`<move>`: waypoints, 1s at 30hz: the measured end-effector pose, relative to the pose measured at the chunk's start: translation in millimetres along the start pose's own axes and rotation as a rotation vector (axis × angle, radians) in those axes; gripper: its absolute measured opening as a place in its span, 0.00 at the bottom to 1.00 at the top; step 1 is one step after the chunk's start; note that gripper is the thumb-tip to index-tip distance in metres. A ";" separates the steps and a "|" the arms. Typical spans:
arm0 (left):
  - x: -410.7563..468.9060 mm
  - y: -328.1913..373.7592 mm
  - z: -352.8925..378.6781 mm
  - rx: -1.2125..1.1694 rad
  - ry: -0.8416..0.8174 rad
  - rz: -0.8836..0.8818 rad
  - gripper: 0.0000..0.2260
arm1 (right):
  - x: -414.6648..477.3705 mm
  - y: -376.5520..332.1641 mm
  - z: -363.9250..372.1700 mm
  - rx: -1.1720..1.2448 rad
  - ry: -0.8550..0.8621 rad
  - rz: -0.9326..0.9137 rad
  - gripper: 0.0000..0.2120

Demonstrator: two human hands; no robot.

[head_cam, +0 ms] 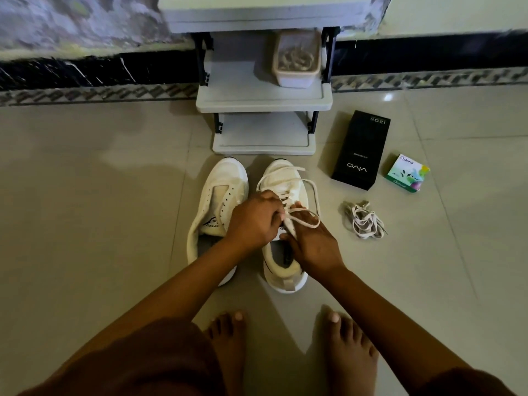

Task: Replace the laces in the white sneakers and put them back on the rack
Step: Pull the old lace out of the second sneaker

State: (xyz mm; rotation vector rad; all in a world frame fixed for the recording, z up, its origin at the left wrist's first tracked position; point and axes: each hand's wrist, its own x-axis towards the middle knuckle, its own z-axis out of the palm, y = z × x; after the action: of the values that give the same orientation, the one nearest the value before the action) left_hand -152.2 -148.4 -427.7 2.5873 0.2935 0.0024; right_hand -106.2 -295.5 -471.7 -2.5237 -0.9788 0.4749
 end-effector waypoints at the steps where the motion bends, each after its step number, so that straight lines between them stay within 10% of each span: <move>1: 2.4 4.8 -3.8 -0.139 -0.017 -0.029 0.05 | 0.2 -0.1 -0.1 0.001 0.004 -0.002 0.33; 5: 4.6 24.7 -20.8 -0.629 -0.061 -0.127 0.03 | -0.7 -0.5 -0.5 -0.048 -0.037 -0.007 0.36; 17: -6.1 -9.1 1.1 0.051 -0.038 0.041 0.10 | 3.8 0.5 1.0 0.021 -0.004 0.000 0.36; 24: 4.1 21.5 -28.4 -0.505 -0.028 0.013 0.03 | 0.0 1.3 -0.5 -0.031 0.003 -0.019 0.36; 30: -1.8 -3.8 -10.2 -0.127 -0.170 -0.031 0.13 | 1.1 -1.7 -1.6 0.020 0.008 -0.021 0.31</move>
State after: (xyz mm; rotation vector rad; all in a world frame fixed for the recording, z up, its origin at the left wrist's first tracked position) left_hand -155.4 -140.4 -420.7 2.4378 0.2613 -0.2028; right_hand -105.7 -294.0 -469.7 -2.4938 -0.9913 0.4653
